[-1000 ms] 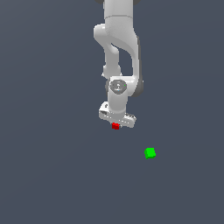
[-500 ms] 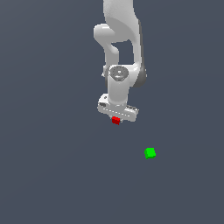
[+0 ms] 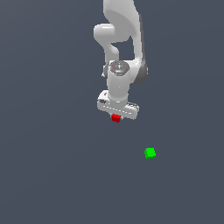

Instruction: Stack the red cube on top of the green cube.

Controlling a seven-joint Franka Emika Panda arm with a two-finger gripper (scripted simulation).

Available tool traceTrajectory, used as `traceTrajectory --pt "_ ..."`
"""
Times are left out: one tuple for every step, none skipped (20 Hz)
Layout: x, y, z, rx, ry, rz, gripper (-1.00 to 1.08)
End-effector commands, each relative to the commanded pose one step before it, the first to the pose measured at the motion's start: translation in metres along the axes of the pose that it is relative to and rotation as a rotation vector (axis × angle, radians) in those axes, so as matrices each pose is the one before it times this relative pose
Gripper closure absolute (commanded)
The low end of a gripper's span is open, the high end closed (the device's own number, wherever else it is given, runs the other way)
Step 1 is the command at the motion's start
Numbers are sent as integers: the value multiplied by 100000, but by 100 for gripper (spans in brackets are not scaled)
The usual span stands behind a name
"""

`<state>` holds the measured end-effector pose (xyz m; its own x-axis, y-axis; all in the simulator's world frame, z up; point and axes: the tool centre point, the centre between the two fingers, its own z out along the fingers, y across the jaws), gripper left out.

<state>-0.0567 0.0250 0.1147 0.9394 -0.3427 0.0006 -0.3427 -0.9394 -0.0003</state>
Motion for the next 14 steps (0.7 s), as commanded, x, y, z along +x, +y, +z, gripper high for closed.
traceTrajectory --pt "66 -179 37 -3 5 -20 108" --pt "64 -159 38 0 0 0 108" --pt "82 -203 48 0 0 0 108" --pt "100 -246 59 0 0 0 108" --pt "117 -289 69 0 0 0 108" --pt "134 -330 79 0 0 0 108" --pt "151 -370 88 0 0 0 108" --pt "171 -401 97 44 -20 6 108" --pt "183 -446 106 0 0 0 108" --pt "198 -482 114 0 0 0 108" --pt "213 -516 122 0 0 0 108" --pt "228 -548 130 0 0 0 108" --pt "242 -579 137 0 0 0 108" --pt "255 -608 143 0 0 0 108"
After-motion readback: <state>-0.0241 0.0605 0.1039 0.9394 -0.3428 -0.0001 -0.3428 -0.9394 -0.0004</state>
